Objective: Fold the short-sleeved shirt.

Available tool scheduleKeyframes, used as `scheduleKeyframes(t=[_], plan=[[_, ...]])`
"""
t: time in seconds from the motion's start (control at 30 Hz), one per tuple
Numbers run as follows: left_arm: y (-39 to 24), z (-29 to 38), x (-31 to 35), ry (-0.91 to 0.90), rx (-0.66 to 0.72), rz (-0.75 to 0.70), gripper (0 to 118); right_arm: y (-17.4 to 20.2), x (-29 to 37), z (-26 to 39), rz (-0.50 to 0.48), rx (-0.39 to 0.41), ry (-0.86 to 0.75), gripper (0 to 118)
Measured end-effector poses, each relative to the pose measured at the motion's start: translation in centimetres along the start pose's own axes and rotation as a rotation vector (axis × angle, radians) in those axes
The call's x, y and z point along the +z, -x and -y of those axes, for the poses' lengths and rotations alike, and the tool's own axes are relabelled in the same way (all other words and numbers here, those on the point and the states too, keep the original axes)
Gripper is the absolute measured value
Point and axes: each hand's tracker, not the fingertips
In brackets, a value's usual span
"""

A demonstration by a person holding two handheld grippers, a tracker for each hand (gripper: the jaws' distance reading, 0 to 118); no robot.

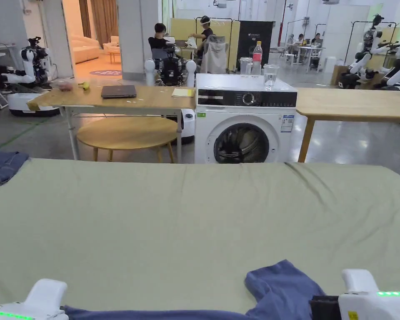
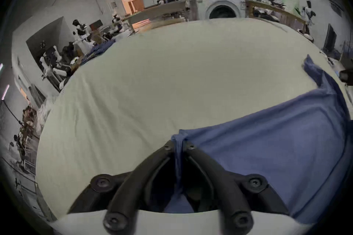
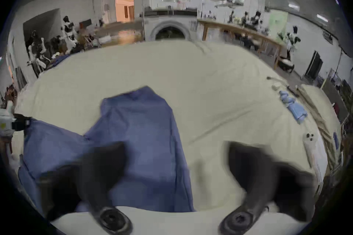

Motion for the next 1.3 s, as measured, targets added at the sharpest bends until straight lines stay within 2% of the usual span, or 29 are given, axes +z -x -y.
scheduleKeyframes(t=[0.03,0.1,0.13,0.17,0.2,0.27,0.3,0.53,0.7,0.83,0.93,1.0,1.1,1.13,1.17,1.2,1.23,1.27,1.3], plan=[[0.4,0.0,-0.1,0.0,0.006,0.005,0,0.2,-0.8,0.0,0.005,0.009,0.028,118],[0.5,-0.3,0.2,0.003,0.008,0.015,0,0.6,-1.7,0.7,-0.015,0.029,0.096,117],[0.4,-0.3,0.3,0.007,0.004,0.014,0,0.6,-2.0,1.0,0.004,0.043,0.126,103],[0.5,-0.1,0.3,0.01,0.002,0.011,0,0.5,-1.4,1.3,-0.013,0.007,0.085,70],[0.5,0.0,0.5,0.012,0.0,0.011,0,0.3,-0.4,1.2,-0.031,-0.017,0.056,29],[0.5,0.1,1.3,0.001,0.0,0.012,0,0.4,1.7,1.5,-0.061,-0.02,0.04,9],[0.6,0.3,1.9,-0.008,0.004,0.012,0,0.5,3.2,1.5,-0.023,0.008,-0.011,0],[1.6,2.4,11.7,-0.167,0.041,0.034,0,0.2,17.6,4.6,-0.078,0.04,-0.285,0],[2.8,8.2,19.3,-0.266,0.026,0.066,0,-0.8,25.9,12.2,-0.089,0.045,-0.374,0],[4.1,14.4,21.1,-0.214,0.077,0.097,0,-1.5,27.0,19.4,-0.068,0.045,-0.346,0],[4.3,18.9,20.1,-0.106,0.115,0.106,0,-1.7,24.9,24.5,-0.14,-0.024,-0.215,0],[3.8,21.2,19.0,-0.056,0.133,0.106,0,-1.3,23.2,27.1,-0.104,-0.024,-0.158,0],[3.4,22.3,18.9,-0.069,0.163,0.07,0,-1.4,22.4,28.0,-0.084,-0.05,-0.162,0],[3.4,21.9,19.3,-0.089,0.168,0.046,6,-1.4,22.8,27.8,-0.085,-0.069,-0.187,0],[3.5,21.3,20.0,-0.109,0.173,0.028,18,-1.2,23.8,27.0,-0.062,-0.074,-0.227,1],[3.4,20.3,20.8,-0.153,0.175,0.014,36,-0.6,24.9,25.9,-0.046,-0.058,-0.259,9],[2.7,19.0,21.8,-0.216,0.171,-0.002,69,0.1,25.8,24.7,-0.049,-0.039,-0.297,40],[2.2,17.6,22.7,-0.273,0.162,-0.012,89,1.0,27.0,23.5,-0.068,-0.027,-0.368,77],[1.4,16.0,23.5,-0.325,0.148,-0.016,98,2.1,28.4,22.1,-0.074,-0.017,-0.447,103]])
